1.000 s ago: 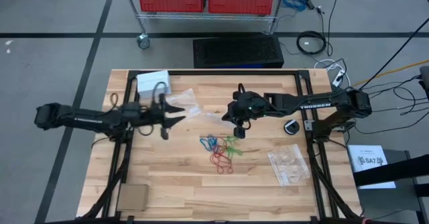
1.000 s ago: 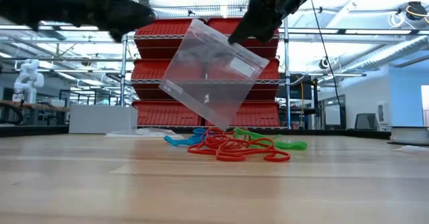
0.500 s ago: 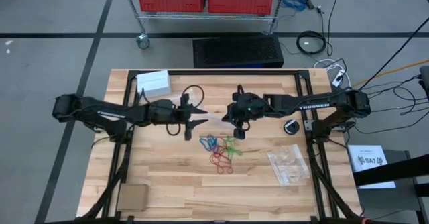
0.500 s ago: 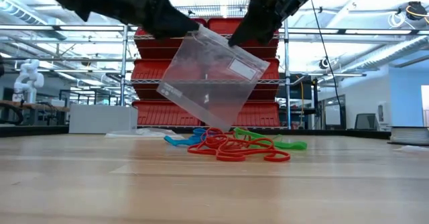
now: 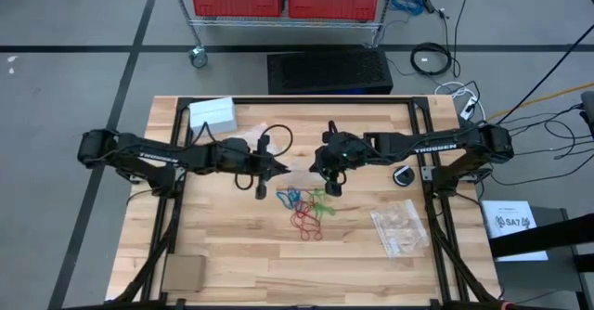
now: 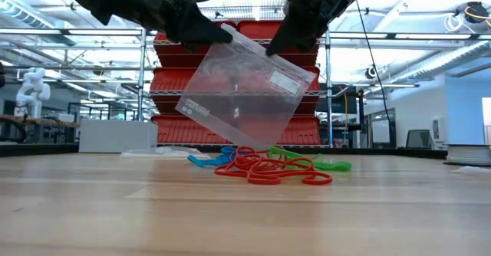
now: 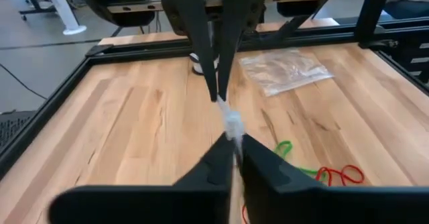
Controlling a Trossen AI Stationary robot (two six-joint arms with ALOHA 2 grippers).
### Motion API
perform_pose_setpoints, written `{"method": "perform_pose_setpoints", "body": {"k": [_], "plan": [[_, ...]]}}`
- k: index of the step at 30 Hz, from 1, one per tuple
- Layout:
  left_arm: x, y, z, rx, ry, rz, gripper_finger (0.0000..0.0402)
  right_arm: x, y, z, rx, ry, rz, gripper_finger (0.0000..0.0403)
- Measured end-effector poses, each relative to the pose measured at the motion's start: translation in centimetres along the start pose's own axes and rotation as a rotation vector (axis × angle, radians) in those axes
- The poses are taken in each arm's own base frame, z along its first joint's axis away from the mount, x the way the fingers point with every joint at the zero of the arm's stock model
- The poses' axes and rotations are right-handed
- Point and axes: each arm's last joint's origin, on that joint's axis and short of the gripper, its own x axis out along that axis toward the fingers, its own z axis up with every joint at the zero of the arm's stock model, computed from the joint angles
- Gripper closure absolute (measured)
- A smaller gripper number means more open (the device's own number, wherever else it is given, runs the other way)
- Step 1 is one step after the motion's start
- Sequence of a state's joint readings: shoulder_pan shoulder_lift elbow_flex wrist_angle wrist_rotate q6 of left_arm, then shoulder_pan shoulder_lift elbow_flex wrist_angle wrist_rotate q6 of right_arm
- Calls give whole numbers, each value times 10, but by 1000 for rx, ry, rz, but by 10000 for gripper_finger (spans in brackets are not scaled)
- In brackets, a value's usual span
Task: Sort rubber bands
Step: Open the top right transparent zip lock bag
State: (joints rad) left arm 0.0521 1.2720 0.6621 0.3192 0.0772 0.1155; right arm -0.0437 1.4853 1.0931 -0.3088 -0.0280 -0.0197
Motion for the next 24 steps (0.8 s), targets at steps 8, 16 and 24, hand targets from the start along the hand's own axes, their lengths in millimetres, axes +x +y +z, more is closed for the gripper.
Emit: {"method": "perform_pose_setpoints", "body": {"k": [8,16,24], "plan": [[0,0,0,3,-1,0,397,-2,0,0,39,25,2,400],[0,-3,1,7,-7,-9,399,-11,0,26,57,-105,0,320],[0,-4,2,10,-9,16,400,-5,0,34,80,-194,11,270]]}}
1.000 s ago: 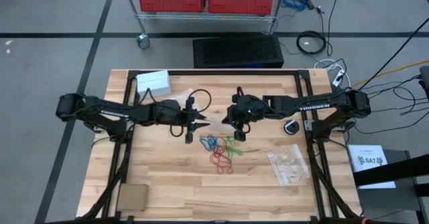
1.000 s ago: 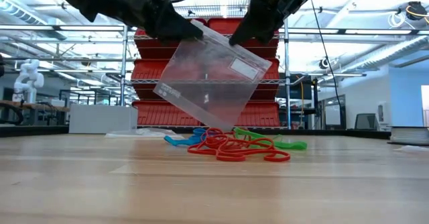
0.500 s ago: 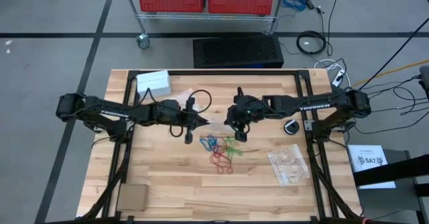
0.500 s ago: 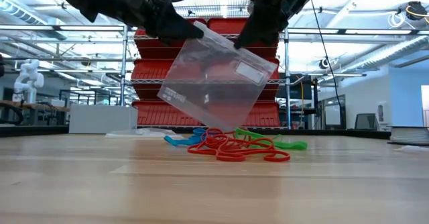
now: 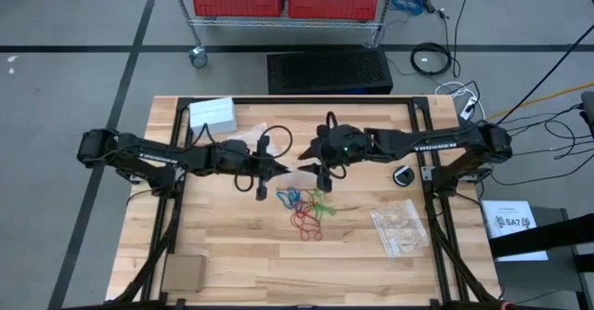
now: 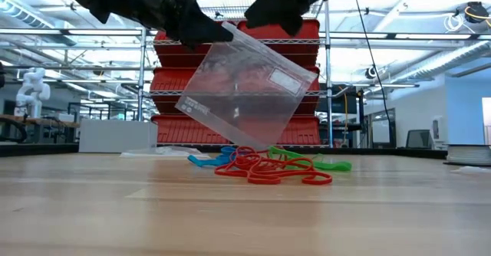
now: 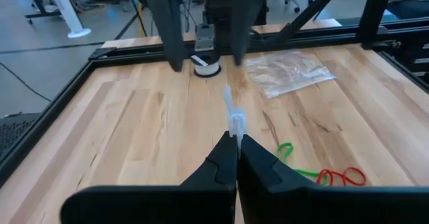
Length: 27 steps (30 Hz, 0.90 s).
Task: Sort rubber bands
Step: Open the top right transparent zip lock bag
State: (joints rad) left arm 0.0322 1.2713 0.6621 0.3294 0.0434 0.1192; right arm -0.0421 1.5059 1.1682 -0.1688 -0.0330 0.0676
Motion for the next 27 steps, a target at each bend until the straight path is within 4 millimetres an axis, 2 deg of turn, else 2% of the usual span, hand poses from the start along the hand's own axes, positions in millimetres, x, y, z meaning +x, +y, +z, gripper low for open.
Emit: {"method": "perform_pose_setpoints", "body": {"k": [5,15,19,24,27], "plan": [[0,0,0,0,-2,1,401,15,1,-5,22,6,13,274],[0,1,0,-3,0,24,401,28,0,-9,43,5,28,281],[0,1,0,-9,-1,40,401,35,0,-14,44,29,21,311],[0,1,-1,-9,10,51,401,33,-1,-13,36,25,18,383],[0,2,0,-9,5,52,401,30,0,-11,31,25,16,395]]}}
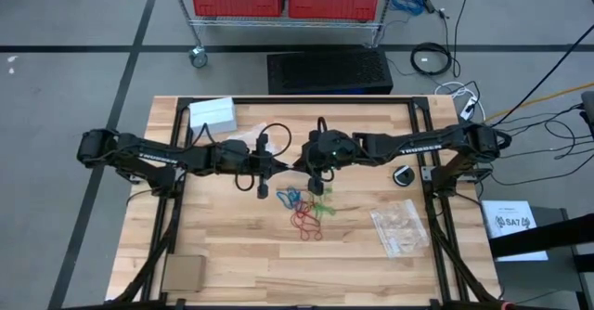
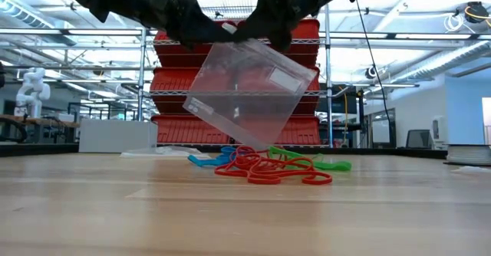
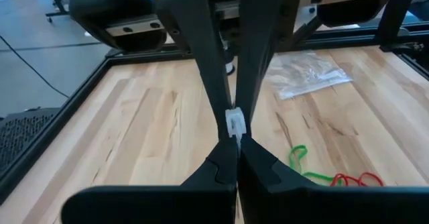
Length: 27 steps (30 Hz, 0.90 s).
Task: Sort rubber bands
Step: Open the top right transparent zip lock bag
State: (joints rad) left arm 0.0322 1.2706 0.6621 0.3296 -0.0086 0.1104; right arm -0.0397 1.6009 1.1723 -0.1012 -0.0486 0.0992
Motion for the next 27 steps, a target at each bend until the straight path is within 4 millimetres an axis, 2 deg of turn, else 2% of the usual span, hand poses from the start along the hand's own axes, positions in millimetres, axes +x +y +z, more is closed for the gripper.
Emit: {"method": "perform_pose_setpoints", "body": {"k": [6,11,15,20,27], "plan": [[0,0,-1,0,7,0,401,-5,1,10,0,14,-2,360],[0,0,-3,0,24,-2,401,-9,3,21,-12,-24,3,316],[0,0,-4,0,33,-3,401,-9,3,20,-11,-8,2,288],[0,0,-3,0,29,-3,401,-6,2,16,-10,23,2,282],[0,0,-3,0,24,-2,401,3,1,12,-11,37,0,295]]}}
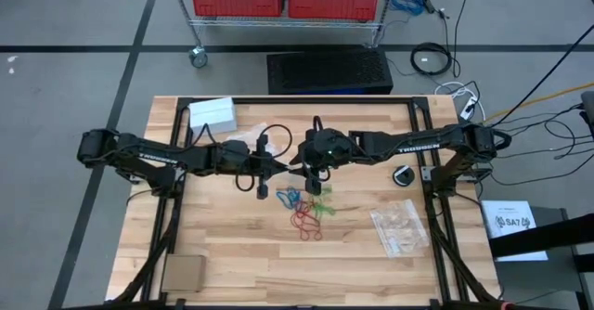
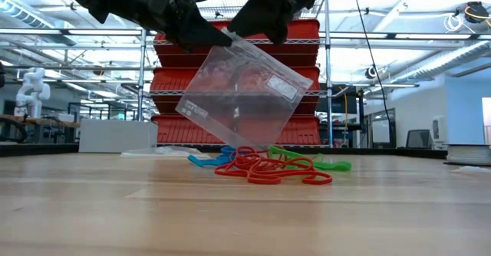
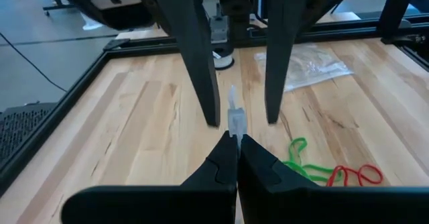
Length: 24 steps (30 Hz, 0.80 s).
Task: Sort rubber bands
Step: Open the top right transparent zip lock bag
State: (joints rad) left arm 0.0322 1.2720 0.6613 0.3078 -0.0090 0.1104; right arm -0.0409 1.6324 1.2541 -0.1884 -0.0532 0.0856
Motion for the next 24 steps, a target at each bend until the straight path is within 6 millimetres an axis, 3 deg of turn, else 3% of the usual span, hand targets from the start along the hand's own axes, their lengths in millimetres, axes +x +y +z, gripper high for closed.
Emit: {"method": "perform_pose_setpoints", "body": {"k": [4,10,24], "plan": [[0,0,0,0,-1,0,401,2,-1,-2,1,14,-2,320],[0,0,0,0,0,0,402,2,-1,-2,-7,14,-18,390],[0,0,1,0,-8,2,402,0,-1,-19,12,192,-43,392]]}}
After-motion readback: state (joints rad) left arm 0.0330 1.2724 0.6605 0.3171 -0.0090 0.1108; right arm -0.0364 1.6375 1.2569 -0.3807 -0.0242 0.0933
